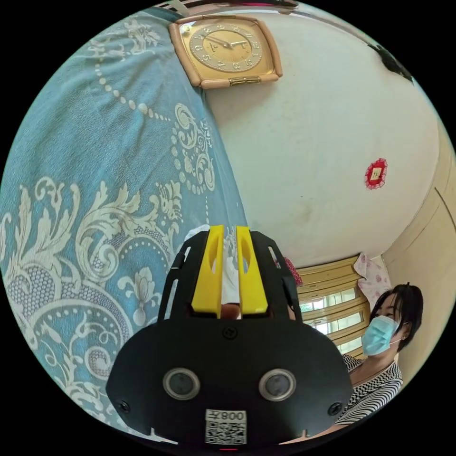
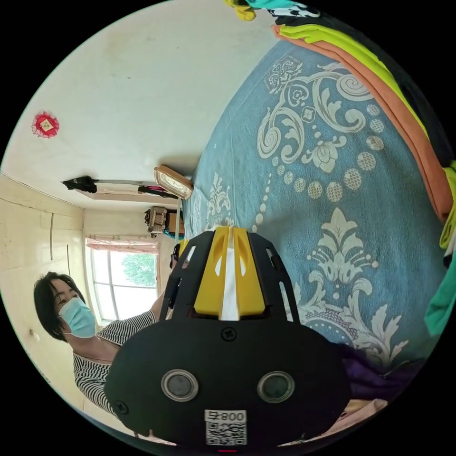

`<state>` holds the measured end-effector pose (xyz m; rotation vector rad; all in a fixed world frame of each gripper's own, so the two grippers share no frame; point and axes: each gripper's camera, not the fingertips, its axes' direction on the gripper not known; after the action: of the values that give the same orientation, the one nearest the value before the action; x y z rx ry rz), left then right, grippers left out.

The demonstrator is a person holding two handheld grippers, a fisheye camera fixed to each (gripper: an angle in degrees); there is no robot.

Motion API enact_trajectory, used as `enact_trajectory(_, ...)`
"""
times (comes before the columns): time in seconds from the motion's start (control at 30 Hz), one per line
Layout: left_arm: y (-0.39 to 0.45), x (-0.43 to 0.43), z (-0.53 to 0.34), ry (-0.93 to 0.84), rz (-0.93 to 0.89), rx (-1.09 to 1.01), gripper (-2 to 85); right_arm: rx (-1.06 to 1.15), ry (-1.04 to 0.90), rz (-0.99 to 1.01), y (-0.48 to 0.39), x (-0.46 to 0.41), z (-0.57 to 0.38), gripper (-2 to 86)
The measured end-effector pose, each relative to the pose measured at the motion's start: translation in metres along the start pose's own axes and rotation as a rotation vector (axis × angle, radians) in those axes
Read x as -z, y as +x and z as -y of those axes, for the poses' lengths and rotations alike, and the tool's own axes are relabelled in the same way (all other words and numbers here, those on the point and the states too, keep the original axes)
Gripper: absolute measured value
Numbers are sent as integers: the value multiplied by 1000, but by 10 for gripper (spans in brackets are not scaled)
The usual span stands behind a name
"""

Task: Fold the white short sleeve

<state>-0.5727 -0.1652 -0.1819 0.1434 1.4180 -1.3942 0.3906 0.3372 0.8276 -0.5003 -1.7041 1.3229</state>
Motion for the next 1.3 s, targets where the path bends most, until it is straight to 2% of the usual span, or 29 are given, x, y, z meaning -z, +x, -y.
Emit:
enact_trajectory(0.07,13,-17,-10,-46,24,-58,28,-5,64,-2,-12,1,0,5)
enact_trajectory(0.13,33,-49,-22,-184,104,-154,21,6,122,-1,-24,2,-2,3)
enact_trajectory(0.2,64,-102,-39,-386,284,-340,12,96,133,-75,-52,-9,-7,2)
enact_trajectory(0.3,90,-166,-55,-540,464,-536,6,300,-23,-240,-107,-63,-9,1)
enact_trajectory(0.37,97,-197,-59,-578,521,-591,4,450,-215,-359,-142,-122,-10,1)
enact_trajectory(0.47,108,-233,-63,-596,605,-656,3,566,-354,-559,-167,-183,-9,1)
enact_trajectory(0.57,115,-258,-62,-577,680,-701,2,631,-419,-675,-182,-221,-7,0)
enact_trajectory(0.67,117,-275,-59,-568,668,-693,2,674,-397,-811,-191,-241,-3,0)
enact_trajectory(0.97,133,-273,-90,-449,642,-730,1,691,-292,-775,-220,-257,-12,1)
enact_trajectory(1.1,120,-287,-93,-491,746,-686,1,655,-317,-807,-212,-276,-11,1)
enact_trajectory(1.2,135,-282,-103,-445,649,-720,1,668,-277,-761,-222,-278,-17,1)
enact_trajectory(1.3,141,-290,-117,-463,680,-763,1,734,-255,-723,-234,-288,-31,1)
